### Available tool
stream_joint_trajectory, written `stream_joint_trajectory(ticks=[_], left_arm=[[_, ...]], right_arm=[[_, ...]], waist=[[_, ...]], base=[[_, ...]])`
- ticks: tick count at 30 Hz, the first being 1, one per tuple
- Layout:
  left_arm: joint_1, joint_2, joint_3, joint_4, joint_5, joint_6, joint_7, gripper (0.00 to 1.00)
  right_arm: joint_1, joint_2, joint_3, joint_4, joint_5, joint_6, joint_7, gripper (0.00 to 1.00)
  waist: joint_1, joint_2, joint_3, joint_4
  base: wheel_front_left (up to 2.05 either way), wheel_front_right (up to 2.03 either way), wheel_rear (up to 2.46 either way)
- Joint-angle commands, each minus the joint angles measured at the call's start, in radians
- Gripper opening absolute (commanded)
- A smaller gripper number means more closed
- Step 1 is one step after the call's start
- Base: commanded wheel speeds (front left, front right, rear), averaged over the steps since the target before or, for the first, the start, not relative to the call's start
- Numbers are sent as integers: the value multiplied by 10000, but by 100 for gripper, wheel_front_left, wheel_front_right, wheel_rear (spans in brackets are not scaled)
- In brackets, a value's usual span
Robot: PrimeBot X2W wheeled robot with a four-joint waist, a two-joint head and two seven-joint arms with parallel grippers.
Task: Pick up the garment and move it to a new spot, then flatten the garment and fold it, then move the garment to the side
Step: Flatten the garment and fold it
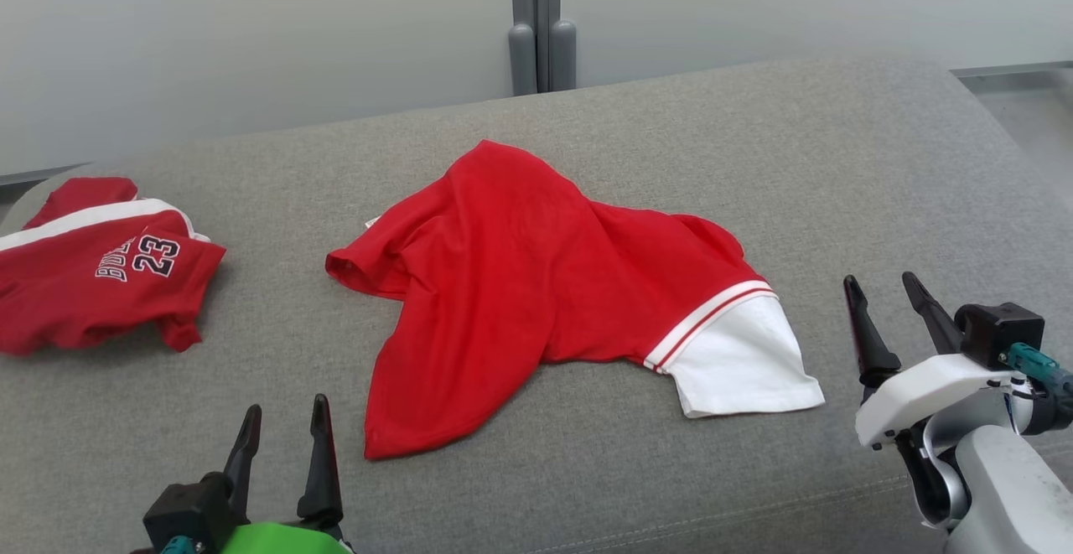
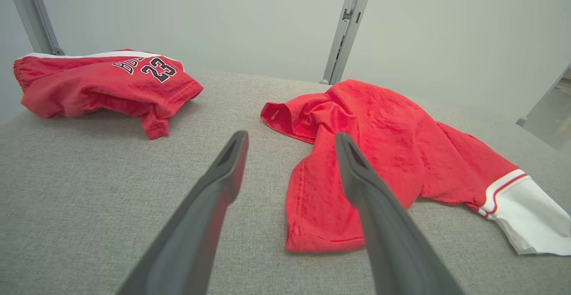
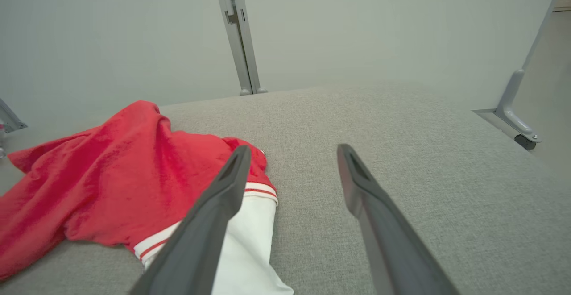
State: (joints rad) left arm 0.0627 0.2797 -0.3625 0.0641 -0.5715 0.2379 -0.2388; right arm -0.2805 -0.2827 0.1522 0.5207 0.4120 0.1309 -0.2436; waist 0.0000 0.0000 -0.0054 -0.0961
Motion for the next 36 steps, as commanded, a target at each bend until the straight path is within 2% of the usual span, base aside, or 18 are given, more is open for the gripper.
stream_joint_trajectory(ticks=[1,10,16,23,36], left_arm=[[253,146,109,-151,-107,111,-15,100],[996,537,522,-886,-242,467,50,100],[1330,743,551,-1279,-234,638,245,100],[1404,926,480,-1446,-147,762,530,100],[1279,974,218,-1407,-87,770,779,100]], right_arm=[[266,123,-144,-446,-208,-3,122,100],[1469,843,-766,-3248,-1204,-3,1041,100],[2156,1309,-903,-4420,-1662,-3,1513,100],[2533,1583,-956,-4820,-1877,-3,1700,100],[2500,1702,-884,-4638,-1929,-3,1717,100]], waist=[[0,0,-118,-54],[0,0,-417,68],[0,0,-538,182],[0,0,-624,271],[0,0,-880,371]], base=[[0,0,0],[0,0,0],[0,0,0],[0,0,0],[0,0,0]])
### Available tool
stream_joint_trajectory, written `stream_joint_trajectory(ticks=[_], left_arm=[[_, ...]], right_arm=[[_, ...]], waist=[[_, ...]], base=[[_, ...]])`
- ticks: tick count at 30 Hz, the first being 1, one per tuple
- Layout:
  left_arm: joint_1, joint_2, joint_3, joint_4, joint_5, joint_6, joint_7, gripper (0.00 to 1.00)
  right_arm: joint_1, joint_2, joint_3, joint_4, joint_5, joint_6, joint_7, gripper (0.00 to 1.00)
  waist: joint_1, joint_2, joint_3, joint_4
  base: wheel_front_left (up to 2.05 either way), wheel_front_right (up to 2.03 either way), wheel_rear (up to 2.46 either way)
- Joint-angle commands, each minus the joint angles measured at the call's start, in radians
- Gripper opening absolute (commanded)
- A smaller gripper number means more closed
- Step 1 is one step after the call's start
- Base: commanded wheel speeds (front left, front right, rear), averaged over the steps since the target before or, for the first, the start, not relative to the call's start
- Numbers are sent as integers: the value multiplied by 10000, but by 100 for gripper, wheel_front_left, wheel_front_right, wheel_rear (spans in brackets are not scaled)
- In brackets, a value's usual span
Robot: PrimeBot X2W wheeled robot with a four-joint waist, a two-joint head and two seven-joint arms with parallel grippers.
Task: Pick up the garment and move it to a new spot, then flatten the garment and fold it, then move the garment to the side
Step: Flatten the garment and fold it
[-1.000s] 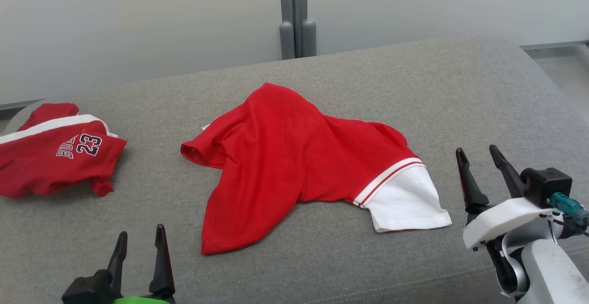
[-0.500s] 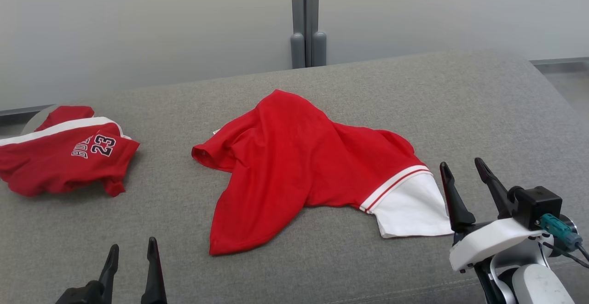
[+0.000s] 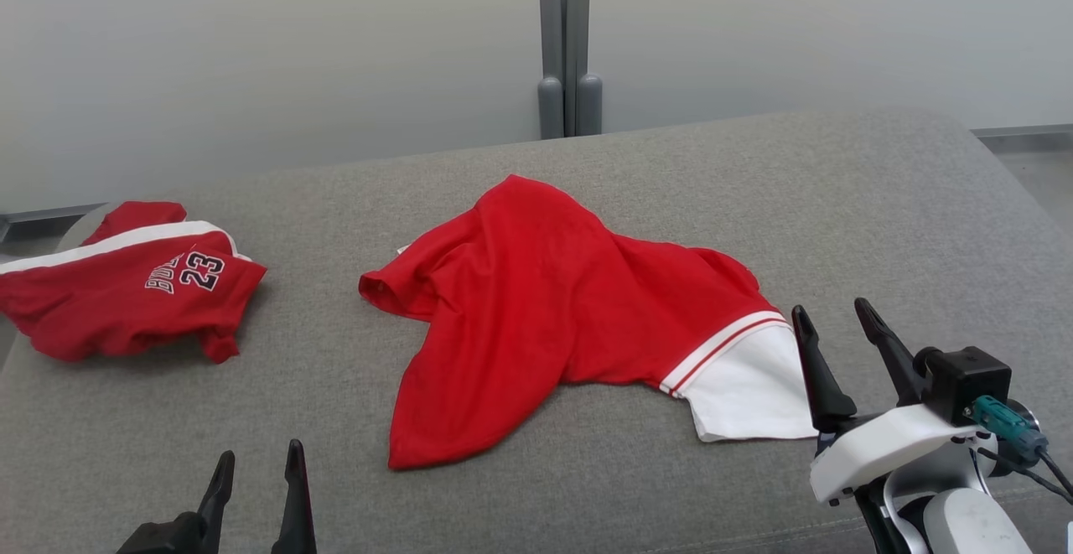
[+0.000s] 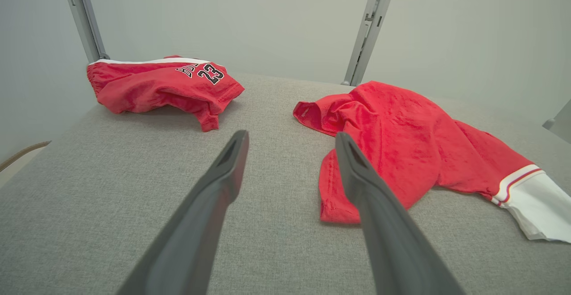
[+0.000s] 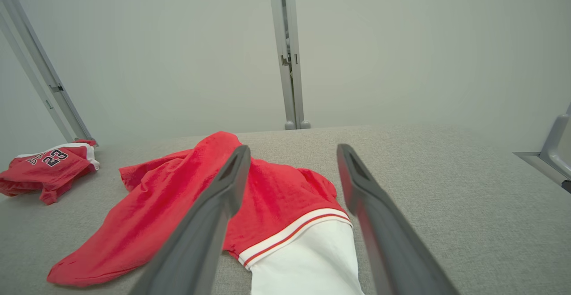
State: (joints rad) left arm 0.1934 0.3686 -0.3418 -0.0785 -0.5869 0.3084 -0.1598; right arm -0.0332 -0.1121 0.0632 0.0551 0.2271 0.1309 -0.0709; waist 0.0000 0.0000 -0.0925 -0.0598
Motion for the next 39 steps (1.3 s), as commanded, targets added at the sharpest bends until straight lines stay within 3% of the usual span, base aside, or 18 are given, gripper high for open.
stream_joint_trajectory(ticks=[1,12,21,28,39], left_arm=[[-30,87,-3,22,71,67,1,100],[-36,54,-162,67,4,60,135,100],[-492,-814,-486,1065,-839,-365,553,100],[-1375,-1732,-715,2851,-1615,-822,1050,100],[-2922,-2573,-300,5542,-2667,-1349,1292,100]], right_arm=[[14,-4,15,31,-86,-3,-14,100],[-40,2,17,181,7,-3,-10,100],[20,101,-151,710,152,-3,-32,100],[-104,153,-201,1254,213,-3,-174,100],[-381,206,-77,1726,209,-3,-399,100]], waist=[[0,0,-22,19],[0,0,-25,88],[0,0,205,-39],[0,0,511,-284],[0,0,1008,-768]], base=[[0,0,0],[0,0,0],[0,0,0],[0,0,0],[0,0,0]])
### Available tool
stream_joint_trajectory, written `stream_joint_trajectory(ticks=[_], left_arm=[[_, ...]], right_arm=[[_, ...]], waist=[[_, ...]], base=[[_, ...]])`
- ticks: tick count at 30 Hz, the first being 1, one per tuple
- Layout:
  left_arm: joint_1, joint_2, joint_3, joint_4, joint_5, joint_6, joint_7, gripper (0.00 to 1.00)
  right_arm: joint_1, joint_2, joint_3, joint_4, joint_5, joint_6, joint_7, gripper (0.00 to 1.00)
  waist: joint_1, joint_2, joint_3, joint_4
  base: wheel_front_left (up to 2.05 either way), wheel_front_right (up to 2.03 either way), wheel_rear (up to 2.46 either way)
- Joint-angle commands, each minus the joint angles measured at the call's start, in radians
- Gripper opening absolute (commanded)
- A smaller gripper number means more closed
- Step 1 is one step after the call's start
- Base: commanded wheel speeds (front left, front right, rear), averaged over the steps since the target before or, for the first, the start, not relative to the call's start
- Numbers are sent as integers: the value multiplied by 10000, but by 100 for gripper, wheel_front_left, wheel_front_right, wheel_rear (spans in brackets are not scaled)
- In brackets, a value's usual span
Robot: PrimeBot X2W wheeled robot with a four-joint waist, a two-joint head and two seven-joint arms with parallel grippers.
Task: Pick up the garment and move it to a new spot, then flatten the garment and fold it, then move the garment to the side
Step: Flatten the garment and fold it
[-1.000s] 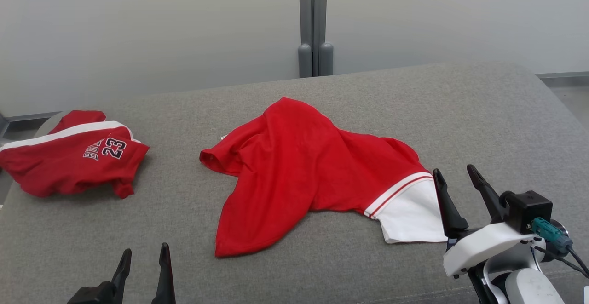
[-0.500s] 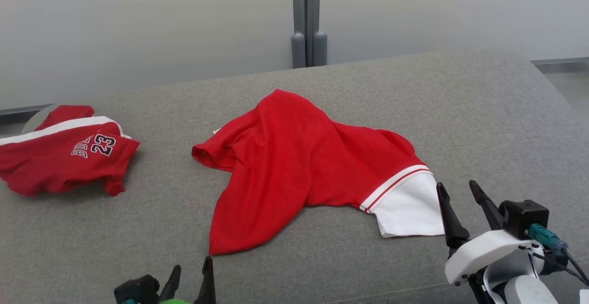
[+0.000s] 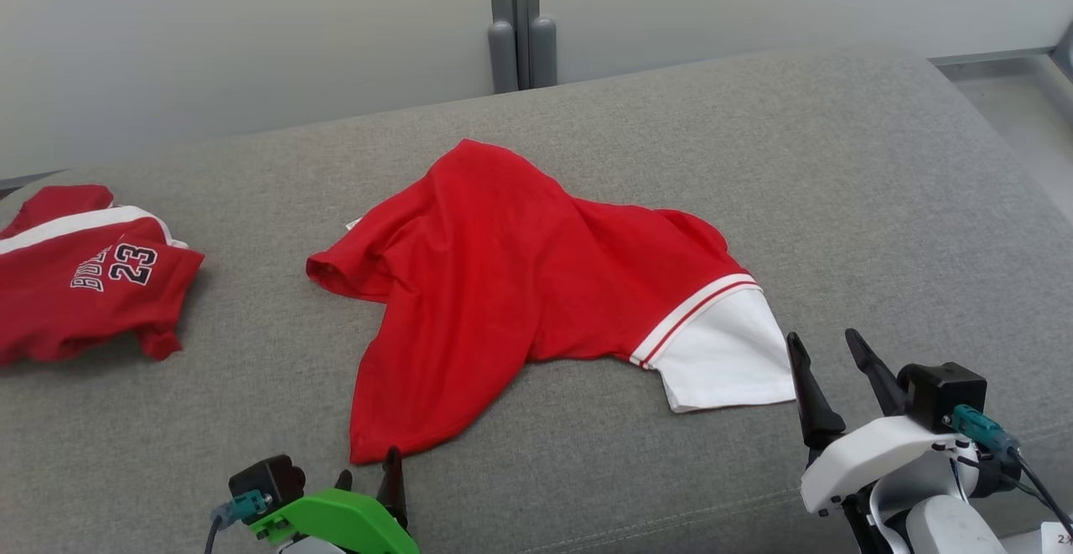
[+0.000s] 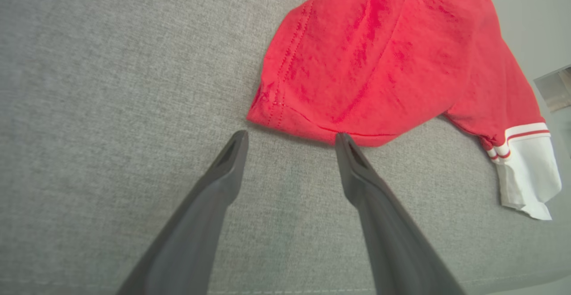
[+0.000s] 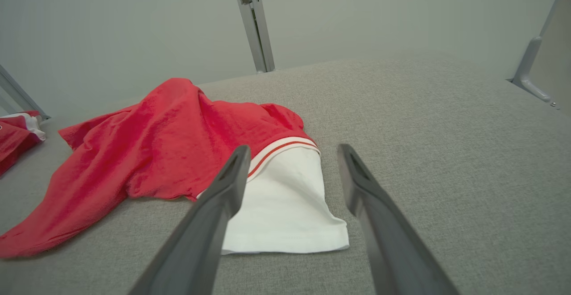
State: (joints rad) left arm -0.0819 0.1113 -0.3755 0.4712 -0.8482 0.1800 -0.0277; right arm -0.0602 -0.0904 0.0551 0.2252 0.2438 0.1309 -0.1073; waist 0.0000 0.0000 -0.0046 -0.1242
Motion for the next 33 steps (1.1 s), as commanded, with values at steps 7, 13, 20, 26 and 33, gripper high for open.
stream_joint_trajectory(ticks=[7,13,20,26,33], left_arm=[[-916,-186,367,1142,-424,-261,-315,100],[-1421,-310,583,1899,-698,-466,-593,52],[-1874,-379,266,2517,-450,-712,-752,0],[-2071,-346,65,2512,-195,-826,-1100,0],[-2043,-263,-294,1930,177,-766,-1240,0]], right_arm=[[-312,-18,-6,95,50,-3,-124,100],[-421,-7,-16,217,69,-3,-82,100],[-475,-45,-121,707,146,-3,-35,100],[-587,2,-455,1588,255,-3,-101,100],[-1486,118,-820,3786,760,-3,-466,100]], waist=[[0,0,510,-336],[0,0,725,-419],[0,0,884,-385],[0,0,934,-216],[0,0,1106,262]], base=[[0,0,0],[0,0,0],[0,0,0],[0,0,0],[0,0,0]])
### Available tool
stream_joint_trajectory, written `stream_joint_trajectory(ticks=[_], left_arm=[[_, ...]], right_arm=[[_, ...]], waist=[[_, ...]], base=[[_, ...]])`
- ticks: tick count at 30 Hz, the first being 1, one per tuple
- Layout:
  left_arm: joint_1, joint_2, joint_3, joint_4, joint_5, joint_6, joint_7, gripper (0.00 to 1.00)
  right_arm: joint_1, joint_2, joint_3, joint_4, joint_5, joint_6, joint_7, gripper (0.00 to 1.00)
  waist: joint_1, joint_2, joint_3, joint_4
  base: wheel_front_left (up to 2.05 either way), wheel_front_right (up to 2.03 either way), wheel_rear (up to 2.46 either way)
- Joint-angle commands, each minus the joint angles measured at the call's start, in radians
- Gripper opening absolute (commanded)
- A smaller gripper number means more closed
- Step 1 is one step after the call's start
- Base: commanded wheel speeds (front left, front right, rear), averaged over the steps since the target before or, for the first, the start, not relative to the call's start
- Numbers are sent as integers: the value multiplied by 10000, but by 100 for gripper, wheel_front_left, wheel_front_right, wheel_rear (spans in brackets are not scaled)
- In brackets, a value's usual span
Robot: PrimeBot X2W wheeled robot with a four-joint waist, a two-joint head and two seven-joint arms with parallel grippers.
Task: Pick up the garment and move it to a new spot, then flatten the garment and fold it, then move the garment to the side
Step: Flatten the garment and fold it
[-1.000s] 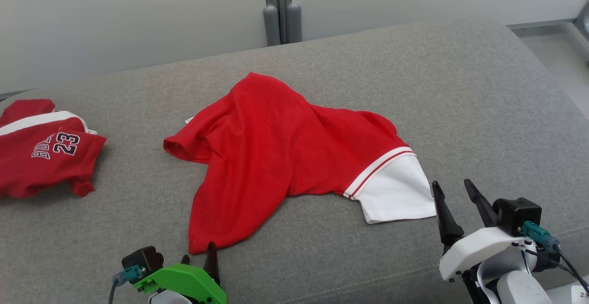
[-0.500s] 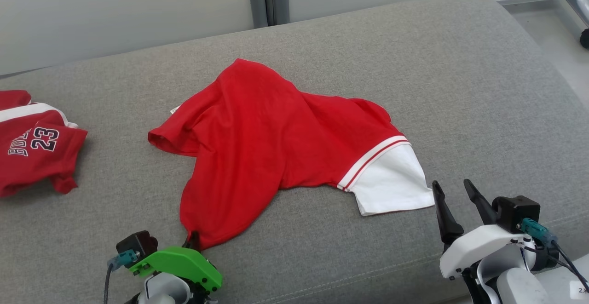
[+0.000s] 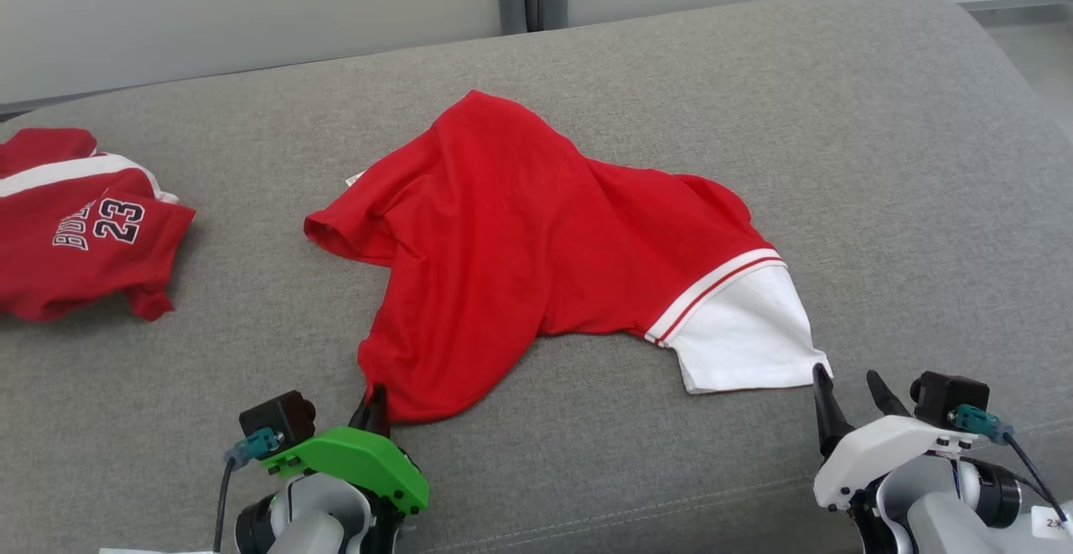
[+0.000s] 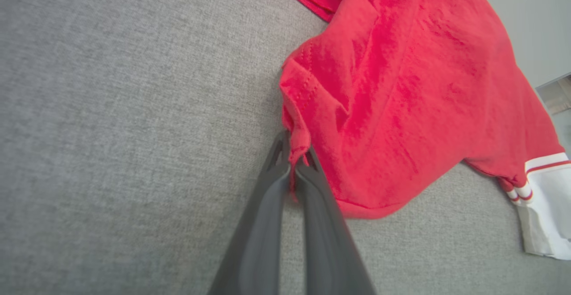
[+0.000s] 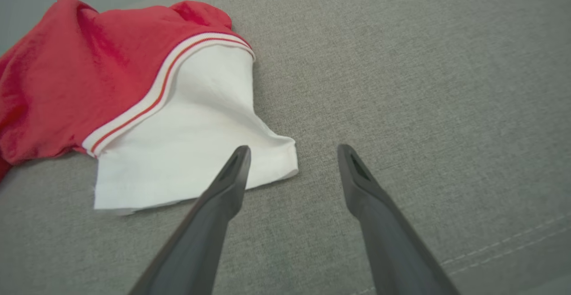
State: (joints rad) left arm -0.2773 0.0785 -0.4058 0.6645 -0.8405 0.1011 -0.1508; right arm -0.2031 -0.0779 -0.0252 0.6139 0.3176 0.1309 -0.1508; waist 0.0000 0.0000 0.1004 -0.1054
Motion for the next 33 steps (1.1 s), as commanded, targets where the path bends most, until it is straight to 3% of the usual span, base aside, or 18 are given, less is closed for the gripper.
stream_joint_trajectory(ticks=[1,11,12,13,15,16,24,33], left_arm=[[-89,79,-28,-66,145,37,-1,0],[-12,234,-337,-827,386,283,197,0],[14,252,-350,-907,406,304,225,0],[43,271,-365,-981,426,322,237,0],[109,298,-388,-1118,443,370,256,0],[149,309,-396,-1191,440,399,274,0],[445,498,-346,-1754,378,496,195,0],[647,816,67,-3394,168,570,-152,0]], right_arm=[[-206,8,-15,178,101,-3,-62,100],[-1706,90,404,2918,241,-3,-561,100],[-1801,111,483,3150,237,-2,-553,76],[-1887,125,558,3353,230,0,-596,45],[-2045,167,662,3670,284,2,-683,27],[-2107,182,720,3790,324,2,-726,0],[-2463,56,1025,3855,716,-2,-1082,0],[-2432,-330,1451,1672,2388,-2,-1142,0]], waist=[[0,0,88,125],[0,0,412,475],[0,0,421,494],[0,0,424,511],[0,0,413,529],[0,0,397,531],[0,0,90,403],[0,0,-482,188]], base=[[0,0,0],[0,0,0],[0,0,0],[0,0,0],[0,0,0],[0,0,0],[0,0,0],[0,0,0]])
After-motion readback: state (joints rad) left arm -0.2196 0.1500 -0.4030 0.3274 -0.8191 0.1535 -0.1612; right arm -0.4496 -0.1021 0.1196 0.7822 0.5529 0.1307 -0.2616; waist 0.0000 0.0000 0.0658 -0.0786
